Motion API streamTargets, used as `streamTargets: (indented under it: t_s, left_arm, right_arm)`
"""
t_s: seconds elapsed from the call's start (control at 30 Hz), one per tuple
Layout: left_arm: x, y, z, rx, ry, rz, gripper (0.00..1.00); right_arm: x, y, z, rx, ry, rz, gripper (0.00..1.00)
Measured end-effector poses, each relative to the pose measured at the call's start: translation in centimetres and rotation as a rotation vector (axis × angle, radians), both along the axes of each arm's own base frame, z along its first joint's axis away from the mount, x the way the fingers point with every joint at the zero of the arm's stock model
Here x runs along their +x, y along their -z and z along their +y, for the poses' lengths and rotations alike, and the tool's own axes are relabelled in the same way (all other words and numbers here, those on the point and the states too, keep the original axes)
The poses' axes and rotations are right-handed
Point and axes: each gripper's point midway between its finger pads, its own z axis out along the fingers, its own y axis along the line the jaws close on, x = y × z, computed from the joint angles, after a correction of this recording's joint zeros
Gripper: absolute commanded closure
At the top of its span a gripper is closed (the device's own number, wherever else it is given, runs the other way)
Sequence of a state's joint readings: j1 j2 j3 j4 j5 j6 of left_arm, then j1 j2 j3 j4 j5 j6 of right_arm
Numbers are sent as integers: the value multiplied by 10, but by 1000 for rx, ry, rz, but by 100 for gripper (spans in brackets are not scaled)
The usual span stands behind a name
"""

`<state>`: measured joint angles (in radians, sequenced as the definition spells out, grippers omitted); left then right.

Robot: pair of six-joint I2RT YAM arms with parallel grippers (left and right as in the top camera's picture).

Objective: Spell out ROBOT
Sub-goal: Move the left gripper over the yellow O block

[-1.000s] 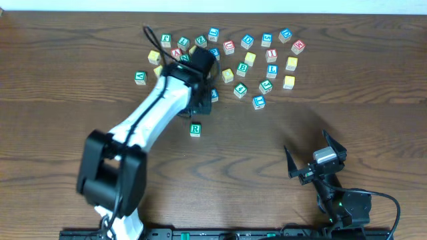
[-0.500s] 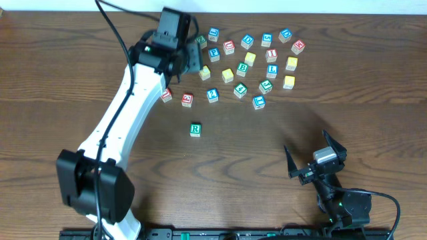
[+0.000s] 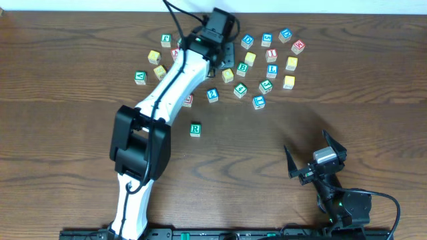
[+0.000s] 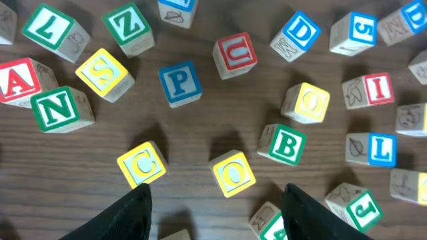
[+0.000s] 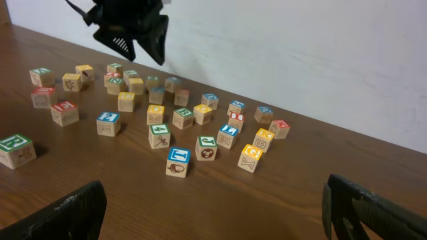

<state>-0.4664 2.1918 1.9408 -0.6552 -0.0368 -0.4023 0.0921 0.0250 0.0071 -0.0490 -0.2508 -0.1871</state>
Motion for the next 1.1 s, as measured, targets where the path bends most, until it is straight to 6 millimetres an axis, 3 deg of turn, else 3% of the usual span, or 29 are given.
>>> streamTargets:
  t_s: [0.23, 0.63, 1.1]
  left_arm:
    - [11, -3, 0, 12, -63, -55, 40]
    - [8, 61, -15, 42, -91, 22, 44]
    - [4, 84, -22, 41, -113, 54, 44]
  right_arm:
    - [0, 0, 0, 0, 0, 0, 1]
    - [0, 0, 0, 0, 0, 0, 1]
    - [0, 0, 0, 0, 0, 0, 1]
